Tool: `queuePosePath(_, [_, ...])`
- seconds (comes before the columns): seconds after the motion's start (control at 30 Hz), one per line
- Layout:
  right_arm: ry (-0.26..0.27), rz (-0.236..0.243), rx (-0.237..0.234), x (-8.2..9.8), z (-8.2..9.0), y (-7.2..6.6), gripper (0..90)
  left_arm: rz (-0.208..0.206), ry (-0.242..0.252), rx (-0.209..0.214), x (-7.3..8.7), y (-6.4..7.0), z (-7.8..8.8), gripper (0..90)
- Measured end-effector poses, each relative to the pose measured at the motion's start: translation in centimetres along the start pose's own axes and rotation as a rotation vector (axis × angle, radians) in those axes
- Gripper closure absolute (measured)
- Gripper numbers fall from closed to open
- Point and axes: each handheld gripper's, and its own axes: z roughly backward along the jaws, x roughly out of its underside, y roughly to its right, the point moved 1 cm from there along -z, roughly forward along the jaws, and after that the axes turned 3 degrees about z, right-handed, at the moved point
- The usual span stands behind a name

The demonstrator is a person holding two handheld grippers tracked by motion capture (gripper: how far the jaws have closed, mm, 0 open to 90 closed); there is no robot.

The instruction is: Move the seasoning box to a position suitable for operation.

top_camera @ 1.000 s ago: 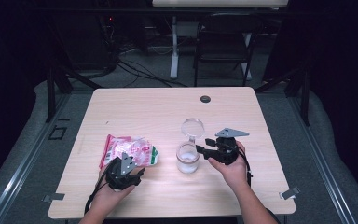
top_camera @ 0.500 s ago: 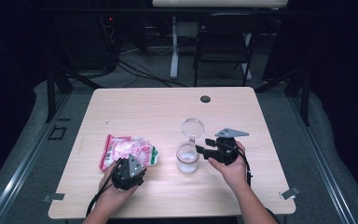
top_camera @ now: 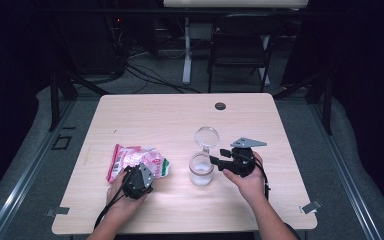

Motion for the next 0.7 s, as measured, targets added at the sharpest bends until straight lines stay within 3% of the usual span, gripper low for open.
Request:
queuePosePath(0.1, [0.004, -0.008, 0.002, 0.0, 0.0, 0.0, 46.0, -0.001, -0.026, 0.0, -0.4, 0.0, -0.2, 41.7])
queuePosePath(0.2, [0.005, -0.008, 0.006, 0.0, 0.1, 0.1, 45.8, -0.03, -0.053, -0.015, -1.1, -0.1, -0.5, 42.0])
queuePosePath(0.3, [0.003, -0.008, 0.005, 0.0, 0.2, 0.2, 45.7, -0.005, -0.064, -0.014, -1.5, -0.1, -0.9, 40.3])
queuePosePath(0.4, [0.008, -0.013, 0.008, 0.0, 0.2, 0.3, 45.7, -0.005, -0.065, -0.016, -1.7, -0.1, -1.2, 39.6])
queuePosePath(0.7, [0.008, -0.017, 0.009, 0.0, 0.2, 0.4, 45.7, 0.02, -0.072, -0.013, -2.0, -0.2, -1.6, 52.6])
